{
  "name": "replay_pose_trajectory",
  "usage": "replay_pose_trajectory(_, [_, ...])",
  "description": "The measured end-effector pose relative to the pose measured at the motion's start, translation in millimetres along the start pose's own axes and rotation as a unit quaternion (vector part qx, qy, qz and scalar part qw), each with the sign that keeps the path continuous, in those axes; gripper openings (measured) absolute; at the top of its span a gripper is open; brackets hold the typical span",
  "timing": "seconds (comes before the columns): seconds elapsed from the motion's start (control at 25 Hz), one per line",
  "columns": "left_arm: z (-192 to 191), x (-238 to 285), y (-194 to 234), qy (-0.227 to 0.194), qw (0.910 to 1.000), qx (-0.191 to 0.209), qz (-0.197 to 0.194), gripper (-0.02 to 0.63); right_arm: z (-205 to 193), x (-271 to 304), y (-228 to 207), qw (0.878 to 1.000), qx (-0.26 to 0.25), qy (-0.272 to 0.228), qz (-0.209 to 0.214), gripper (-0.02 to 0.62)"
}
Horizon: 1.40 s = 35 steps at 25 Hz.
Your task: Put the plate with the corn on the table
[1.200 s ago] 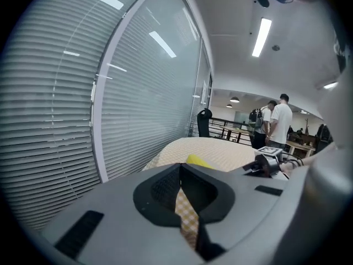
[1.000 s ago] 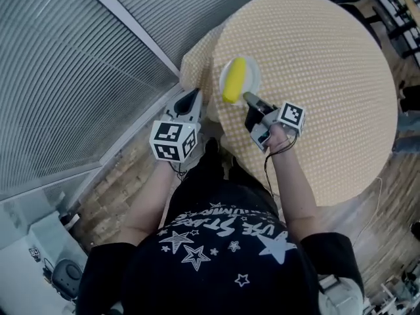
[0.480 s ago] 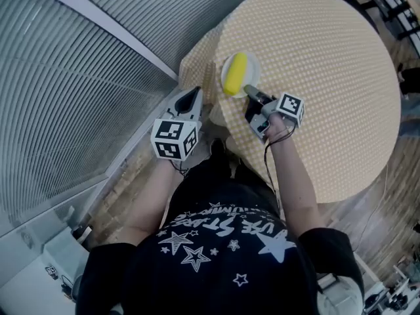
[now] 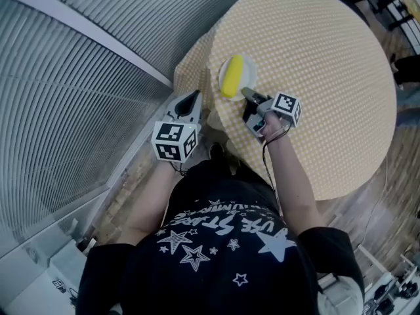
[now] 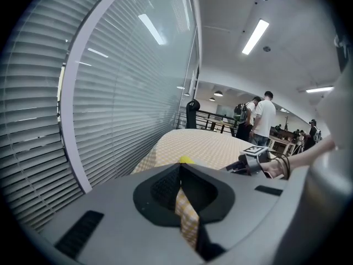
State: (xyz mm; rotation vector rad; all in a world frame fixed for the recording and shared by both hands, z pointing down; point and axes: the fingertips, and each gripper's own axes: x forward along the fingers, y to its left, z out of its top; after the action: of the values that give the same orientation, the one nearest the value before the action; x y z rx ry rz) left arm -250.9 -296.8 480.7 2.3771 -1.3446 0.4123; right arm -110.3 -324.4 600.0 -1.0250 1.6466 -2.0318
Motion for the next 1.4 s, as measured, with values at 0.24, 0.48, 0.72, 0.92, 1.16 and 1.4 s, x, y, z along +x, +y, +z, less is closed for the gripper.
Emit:
replay_pose_trajectory(0.24, [-4,3,-7,0.003,0.9999,0.005,-0.014,0.006,8,-8,-5,0.999,-0.008,-0.032,-0.042,0.046])
replay_pose_trajectory(0.48, [-1,15,-8,0.005,0.9995,0.012,-0.03,0.006,17,-11,-1,0.994,-0.053,-0.046,-0.081,0.137])
replay_pose_trajectory(0.72, [-7,21,-13,0.008,0.9983,0.018,-0.054,0.006,22,-30,-10,0.975,-0.133,-0.086,-0.159,0.158])
replay_pose_trajectory(0.92, [-6,26,-27,0.012,0.9969,0.025,-0.074,0.006,27,-56,-9,0.969,-0.157,-0.104,-0.158,0.147])
replay_pose_trajectory(1.16, [-9,28,-53,0.01,0.9964,0.026,-0.08,0.006,27,-84,14,0.963,-0.222,-0.112,-0.102,0.04])
replay_pose_trajectory(1.4, [-7,28,-96,-0.009,0.9968,0.033,-0.072,0.006,29,-110,55,0.93,-0.352,-0.091,-0.061,0.035])
